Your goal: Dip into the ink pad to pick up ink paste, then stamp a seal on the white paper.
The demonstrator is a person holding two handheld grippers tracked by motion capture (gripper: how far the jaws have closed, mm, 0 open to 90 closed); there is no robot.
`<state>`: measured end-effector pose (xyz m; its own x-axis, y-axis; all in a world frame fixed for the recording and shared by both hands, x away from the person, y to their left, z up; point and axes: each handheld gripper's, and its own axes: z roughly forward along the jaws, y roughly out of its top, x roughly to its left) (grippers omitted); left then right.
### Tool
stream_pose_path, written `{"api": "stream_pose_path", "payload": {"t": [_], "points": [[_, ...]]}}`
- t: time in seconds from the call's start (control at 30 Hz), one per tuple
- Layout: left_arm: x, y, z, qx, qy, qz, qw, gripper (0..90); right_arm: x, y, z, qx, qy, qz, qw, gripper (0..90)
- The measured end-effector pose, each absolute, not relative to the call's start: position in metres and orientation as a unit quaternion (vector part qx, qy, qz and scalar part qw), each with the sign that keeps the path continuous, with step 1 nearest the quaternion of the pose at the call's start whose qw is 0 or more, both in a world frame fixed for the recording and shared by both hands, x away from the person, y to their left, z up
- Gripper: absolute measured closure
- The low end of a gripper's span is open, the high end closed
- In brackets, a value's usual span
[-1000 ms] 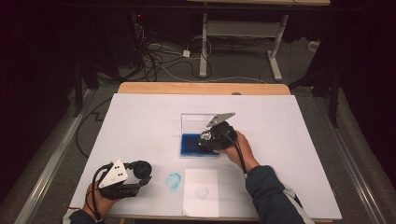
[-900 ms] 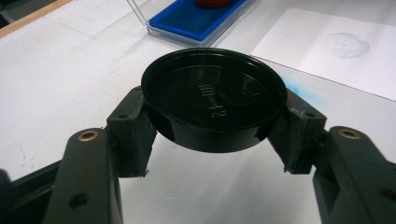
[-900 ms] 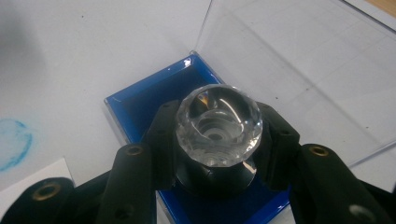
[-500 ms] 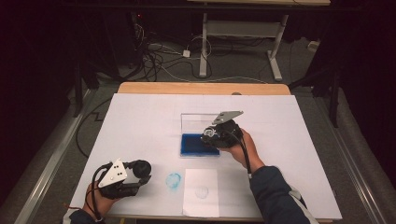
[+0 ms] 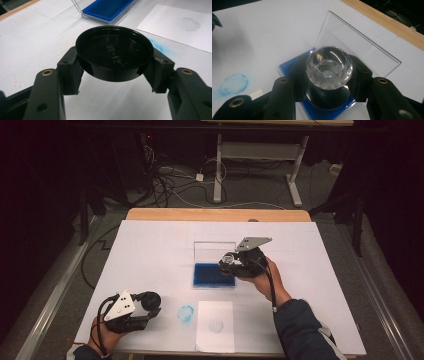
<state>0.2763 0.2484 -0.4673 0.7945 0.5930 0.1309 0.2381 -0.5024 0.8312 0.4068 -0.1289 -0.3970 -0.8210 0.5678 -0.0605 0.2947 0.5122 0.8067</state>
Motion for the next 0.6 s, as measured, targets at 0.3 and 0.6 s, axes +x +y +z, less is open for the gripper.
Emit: {"api": "stream_pose_path", "payload": {"t": [0.3,0.6], "points": [[0.275,0.246,-0.468,0.845,0.245,0.204,0.429,36.8,0.391,-0.133,-0.386,0.236,0.854,0.435,0.161,56.7],[0.275,0.248,-0.468,0.843,0.248,0.203,0.432,36.8,0.373,-0.134,-0.377,0.215,0.853,0.449,0.155,56.6]]}}
